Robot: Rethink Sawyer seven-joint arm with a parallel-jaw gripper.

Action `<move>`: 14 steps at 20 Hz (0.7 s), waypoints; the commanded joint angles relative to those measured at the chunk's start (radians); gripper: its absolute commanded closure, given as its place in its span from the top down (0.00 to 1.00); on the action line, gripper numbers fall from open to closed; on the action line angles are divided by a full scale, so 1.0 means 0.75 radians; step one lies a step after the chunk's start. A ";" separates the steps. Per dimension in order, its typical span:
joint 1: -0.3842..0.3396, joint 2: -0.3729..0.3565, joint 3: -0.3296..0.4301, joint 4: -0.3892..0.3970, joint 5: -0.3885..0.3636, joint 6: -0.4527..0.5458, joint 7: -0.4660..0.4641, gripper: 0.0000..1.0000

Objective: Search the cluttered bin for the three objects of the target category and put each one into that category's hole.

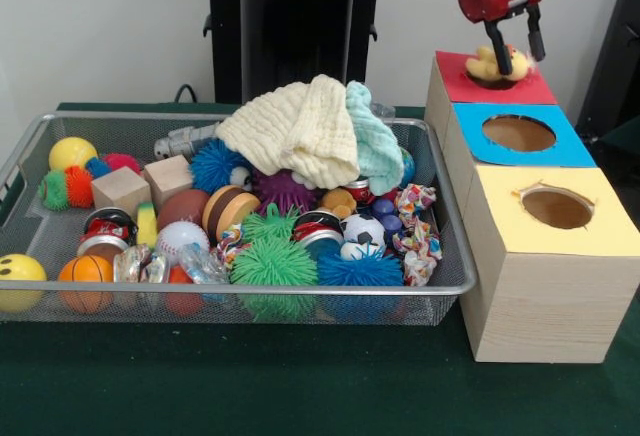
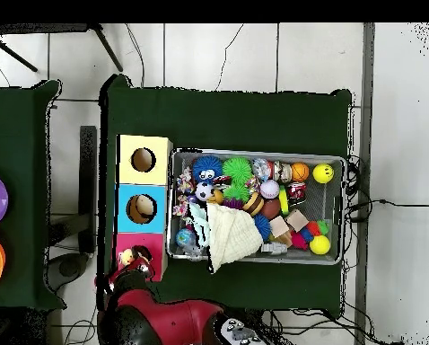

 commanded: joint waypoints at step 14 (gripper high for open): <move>0.051 -0.174 -0.101 -0.205 0.085 0.122 0.249 1.00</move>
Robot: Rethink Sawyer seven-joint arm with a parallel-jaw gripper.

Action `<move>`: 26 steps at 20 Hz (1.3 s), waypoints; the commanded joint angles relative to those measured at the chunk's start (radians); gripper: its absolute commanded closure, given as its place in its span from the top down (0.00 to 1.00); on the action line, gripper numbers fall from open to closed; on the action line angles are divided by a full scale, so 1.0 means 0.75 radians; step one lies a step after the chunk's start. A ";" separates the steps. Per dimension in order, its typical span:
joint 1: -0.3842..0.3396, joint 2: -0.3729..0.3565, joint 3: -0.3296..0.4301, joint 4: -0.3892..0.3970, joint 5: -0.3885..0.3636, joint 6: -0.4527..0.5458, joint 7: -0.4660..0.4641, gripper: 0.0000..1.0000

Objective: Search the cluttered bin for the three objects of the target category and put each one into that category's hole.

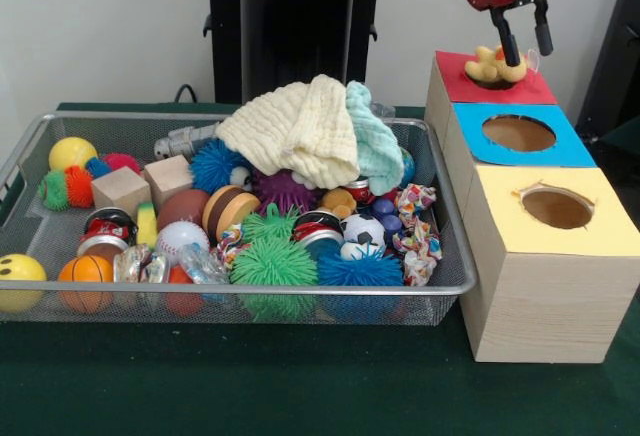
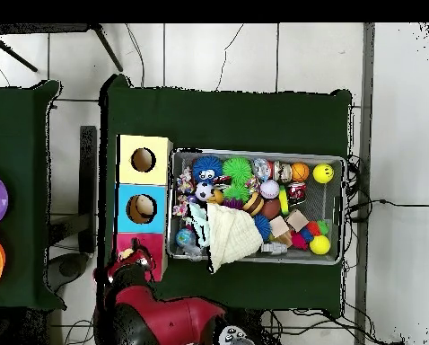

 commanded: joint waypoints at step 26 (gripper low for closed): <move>0.304 -0.085 -0.491 -0.401 0.016 0.781 0.210 1.00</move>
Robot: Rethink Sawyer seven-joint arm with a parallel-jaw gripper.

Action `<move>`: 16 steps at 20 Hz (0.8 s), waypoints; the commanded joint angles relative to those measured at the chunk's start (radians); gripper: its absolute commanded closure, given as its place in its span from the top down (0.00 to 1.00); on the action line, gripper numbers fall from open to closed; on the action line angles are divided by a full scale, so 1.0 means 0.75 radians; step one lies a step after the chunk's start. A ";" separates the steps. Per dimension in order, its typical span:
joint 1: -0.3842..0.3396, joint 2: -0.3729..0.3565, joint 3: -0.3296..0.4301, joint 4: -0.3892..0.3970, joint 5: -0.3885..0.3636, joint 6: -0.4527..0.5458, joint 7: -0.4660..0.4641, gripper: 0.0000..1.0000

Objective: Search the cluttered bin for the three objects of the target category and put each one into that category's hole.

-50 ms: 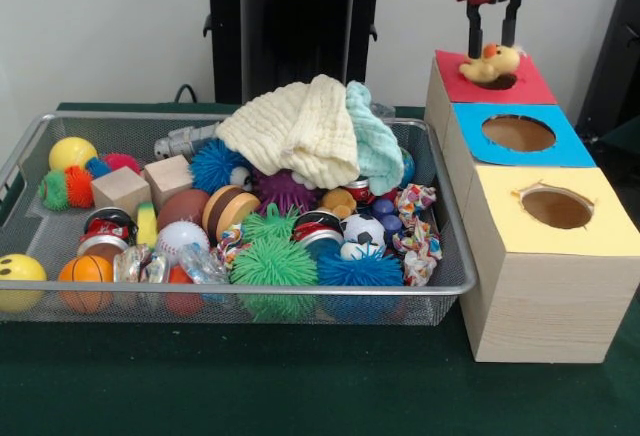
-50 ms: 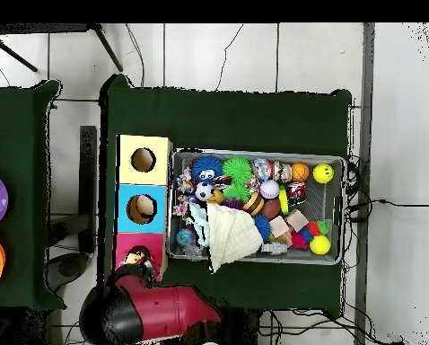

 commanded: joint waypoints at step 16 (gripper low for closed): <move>-0.032 0.060 -0.080 -0.125 -0.050 -0.005 0.203 1.00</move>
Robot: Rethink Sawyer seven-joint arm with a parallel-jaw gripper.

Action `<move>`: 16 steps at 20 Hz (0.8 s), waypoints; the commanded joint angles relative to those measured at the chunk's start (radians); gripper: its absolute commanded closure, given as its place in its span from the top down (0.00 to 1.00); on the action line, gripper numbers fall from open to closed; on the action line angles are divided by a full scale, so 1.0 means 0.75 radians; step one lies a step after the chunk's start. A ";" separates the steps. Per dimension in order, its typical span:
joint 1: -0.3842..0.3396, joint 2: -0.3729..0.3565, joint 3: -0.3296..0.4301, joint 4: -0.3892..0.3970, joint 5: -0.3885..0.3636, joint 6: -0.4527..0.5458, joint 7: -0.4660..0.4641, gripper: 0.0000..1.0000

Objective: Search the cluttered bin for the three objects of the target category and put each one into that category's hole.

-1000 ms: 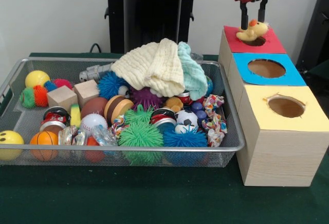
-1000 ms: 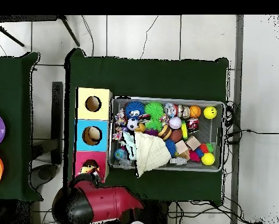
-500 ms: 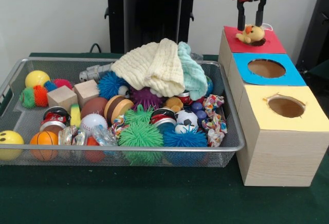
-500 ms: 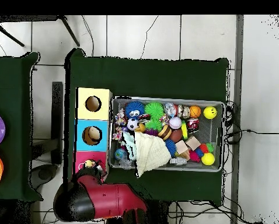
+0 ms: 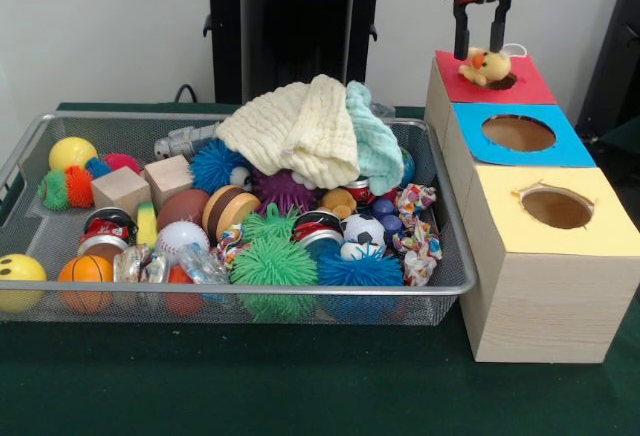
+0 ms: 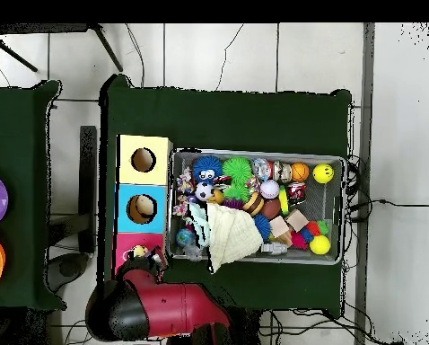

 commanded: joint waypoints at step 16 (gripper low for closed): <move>-0.014 0.107 0.003 -0.108 -0.028 0.072 0.204 0.00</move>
